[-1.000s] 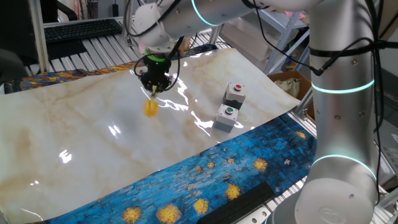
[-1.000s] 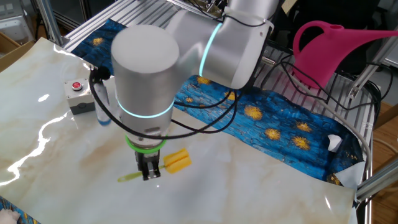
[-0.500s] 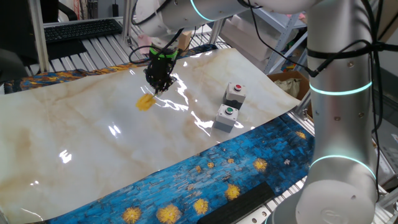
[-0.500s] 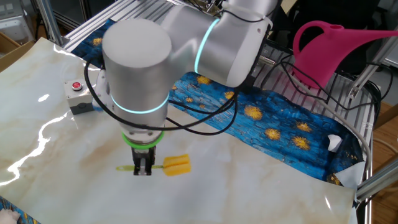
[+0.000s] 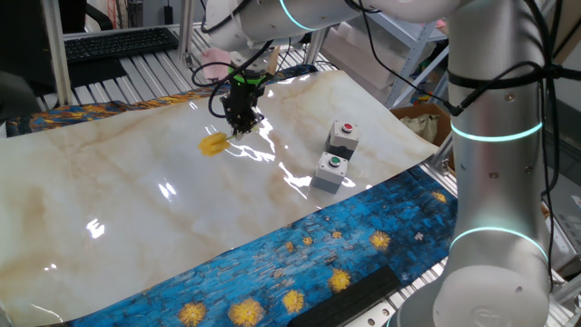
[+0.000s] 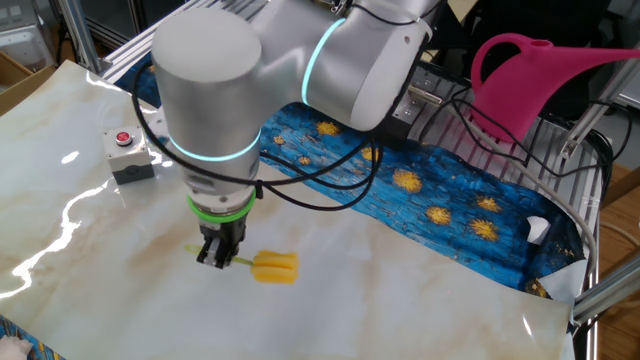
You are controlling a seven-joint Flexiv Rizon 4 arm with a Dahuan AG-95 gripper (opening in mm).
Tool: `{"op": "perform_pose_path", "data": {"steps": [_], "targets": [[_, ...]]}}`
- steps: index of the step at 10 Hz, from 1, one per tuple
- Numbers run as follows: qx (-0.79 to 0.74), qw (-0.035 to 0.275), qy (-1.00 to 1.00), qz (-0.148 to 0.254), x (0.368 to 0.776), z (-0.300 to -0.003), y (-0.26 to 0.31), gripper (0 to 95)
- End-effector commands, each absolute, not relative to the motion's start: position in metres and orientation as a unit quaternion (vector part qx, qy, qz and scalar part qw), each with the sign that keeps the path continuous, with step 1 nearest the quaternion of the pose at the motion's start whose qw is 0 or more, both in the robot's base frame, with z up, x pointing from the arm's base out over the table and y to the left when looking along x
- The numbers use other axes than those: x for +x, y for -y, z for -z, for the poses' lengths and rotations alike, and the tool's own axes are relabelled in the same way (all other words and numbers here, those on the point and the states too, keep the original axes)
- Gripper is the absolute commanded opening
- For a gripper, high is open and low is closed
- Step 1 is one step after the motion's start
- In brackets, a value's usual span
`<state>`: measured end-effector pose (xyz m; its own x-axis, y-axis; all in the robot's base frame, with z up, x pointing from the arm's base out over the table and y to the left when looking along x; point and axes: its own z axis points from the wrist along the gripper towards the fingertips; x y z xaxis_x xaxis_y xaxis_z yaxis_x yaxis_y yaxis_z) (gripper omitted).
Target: Scrub the table with a brush
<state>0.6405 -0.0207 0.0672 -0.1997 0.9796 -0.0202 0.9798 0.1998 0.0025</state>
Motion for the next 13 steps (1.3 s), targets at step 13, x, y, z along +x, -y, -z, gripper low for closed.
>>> {"op": "perform_pose_path", "data": {"steps": [13], "targets": [[0.669, -0.015, -0.743, -0.002, 0.6399, -0.0672, 0.0228, 38.0]]}}
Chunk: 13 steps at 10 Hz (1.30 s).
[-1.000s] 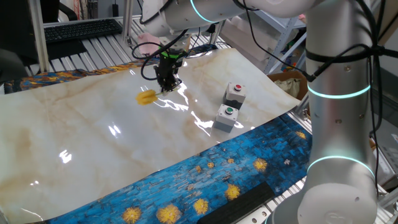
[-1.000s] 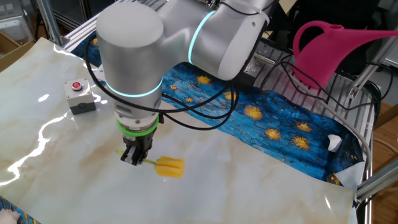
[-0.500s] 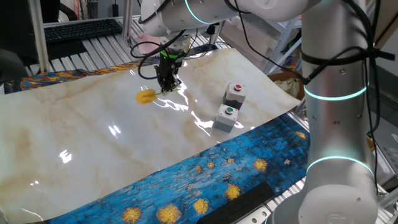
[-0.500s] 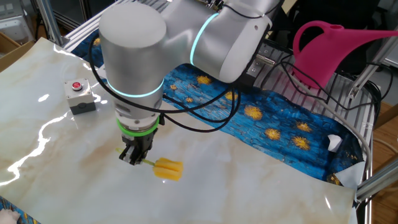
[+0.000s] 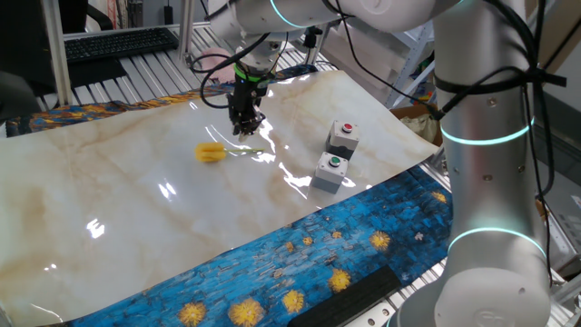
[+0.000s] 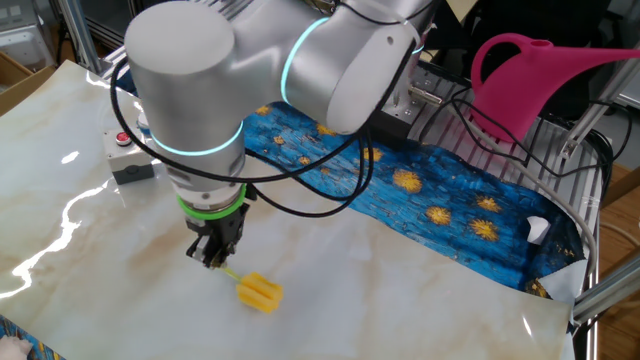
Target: Scrub the table with a brush
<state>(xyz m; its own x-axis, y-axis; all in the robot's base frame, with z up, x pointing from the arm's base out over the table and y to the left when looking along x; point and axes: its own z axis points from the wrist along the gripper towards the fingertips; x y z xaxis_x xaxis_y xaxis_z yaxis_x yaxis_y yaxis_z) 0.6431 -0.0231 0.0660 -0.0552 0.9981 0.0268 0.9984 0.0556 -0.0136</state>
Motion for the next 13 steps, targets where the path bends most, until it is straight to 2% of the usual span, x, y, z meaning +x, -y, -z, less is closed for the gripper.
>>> {"op": "perform_pose_path", "data": {"steps": [1, 3, 7, 8, 13], "targets": [[-0.628, 0.022, 0.778, 0.006, 0.64, -0.068, 0.022, 38.0], [-0.516, 0.03, 0.856, 0.021, 0.639, -0.071, 0.019, 38.0], [-0.189, 0.048, 0.979, 0.056, 0.639, -0.072, 0.017, 38.0], [-0.128, 0.054, 0.989, 0.056, 0.638, -0.072, 0.017, 38.0], [0.001, 0.043, 0.999, 0.025, 0.636, -0.08, 0.012, 38.0]]}}
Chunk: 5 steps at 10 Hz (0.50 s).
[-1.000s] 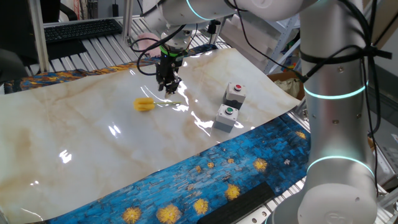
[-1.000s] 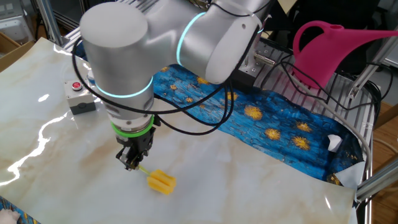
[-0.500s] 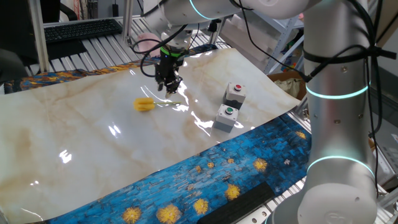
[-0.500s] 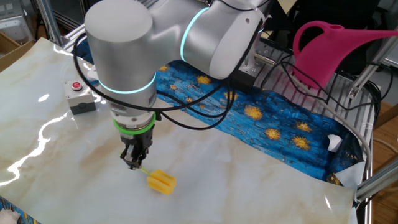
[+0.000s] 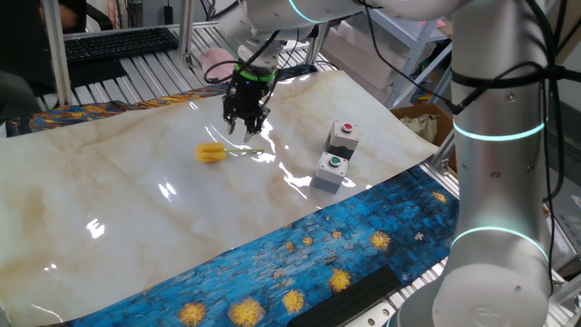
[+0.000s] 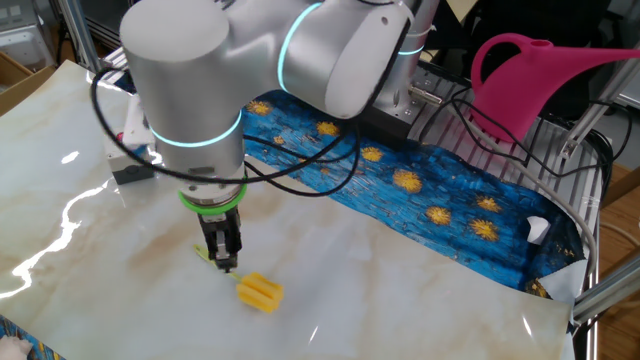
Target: Scrub the table with a brush
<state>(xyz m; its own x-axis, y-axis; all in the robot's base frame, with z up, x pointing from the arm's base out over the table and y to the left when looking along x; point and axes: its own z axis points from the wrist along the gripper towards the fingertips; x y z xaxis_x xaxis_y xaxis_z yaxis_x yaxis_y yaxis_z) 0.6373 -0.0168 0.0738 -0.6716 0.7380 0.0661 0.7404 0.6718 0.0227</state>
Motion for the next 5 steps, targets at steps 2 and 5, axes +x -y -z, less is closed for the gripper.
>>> {"op": "perform_pose_path", "data": {"steps": [2, 5], "targets": [[0.008, 0.041, 0.999, 0.019, 0.6363, -0.0799, 0.0115, 38.0], [0.019, 0.041, 0.999, 0.011, 0.6363, -0.0799, 0.0115, 38.0]]}}
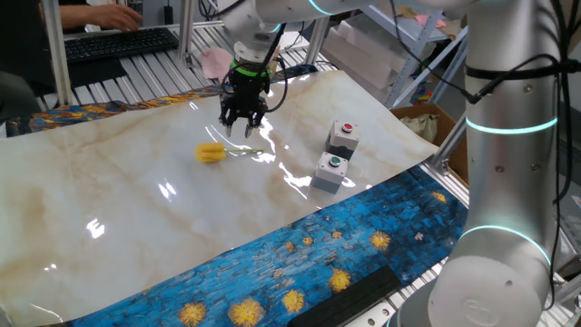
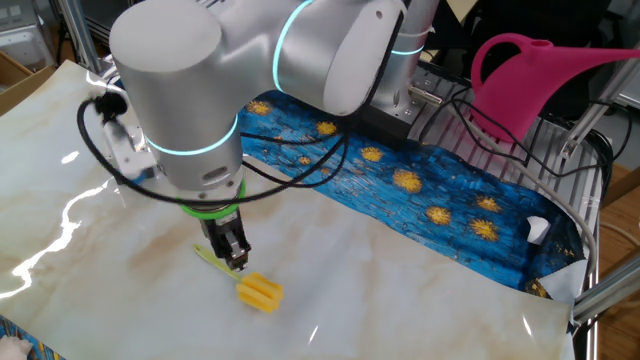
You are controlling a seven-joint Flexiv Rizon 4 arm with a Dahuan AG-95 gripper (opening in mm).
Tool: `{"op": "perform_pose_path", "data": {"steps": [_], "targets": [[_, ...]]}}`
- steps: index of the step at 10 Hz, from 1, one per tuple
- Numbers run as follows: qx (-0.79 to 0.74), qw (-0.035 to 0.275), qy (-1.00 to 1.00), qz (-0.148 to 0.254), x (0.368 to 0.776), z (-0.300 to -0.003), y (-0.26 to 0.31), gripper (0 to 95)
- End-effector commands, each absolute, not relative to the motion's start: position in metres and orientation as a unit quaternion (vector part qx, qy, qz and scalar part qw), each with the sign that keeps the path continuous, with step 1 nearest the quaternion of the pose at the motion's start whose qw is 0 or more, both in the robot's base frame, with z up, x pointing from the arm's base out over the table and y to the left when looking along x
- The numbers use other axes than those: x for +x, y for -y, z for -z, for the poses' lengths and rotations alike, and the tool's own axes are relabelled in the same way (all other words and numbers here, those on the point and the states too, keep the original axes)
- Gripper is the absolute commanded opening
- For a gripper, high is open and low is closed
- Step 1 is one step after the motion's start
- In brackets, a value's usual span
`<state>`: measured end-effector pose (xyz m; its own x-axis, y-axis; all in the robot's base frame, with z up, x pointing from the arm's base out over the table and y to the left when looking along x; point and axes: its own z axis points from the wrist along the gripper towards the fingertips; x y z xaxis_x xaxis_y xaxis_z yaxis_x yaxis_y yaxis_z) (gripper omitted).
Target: Scrub the table with a brush
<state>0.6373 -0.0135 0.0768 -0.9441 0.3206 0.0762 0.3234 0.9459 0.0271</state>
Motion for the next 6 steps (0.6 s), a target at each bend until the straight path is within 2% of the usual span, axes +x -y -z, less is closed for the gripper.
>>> {"op": "perform_pose_path", "data": {"steps": [1, 6], "targets": [[0.02, 0.041, 0.999, 0.01, 0.6363, -0.0799, 0.0115, 38.0], [0.023, 0.043, 0.999, 0.003, 0.6364, -0.0798, 0.0114, 38.0]]}}
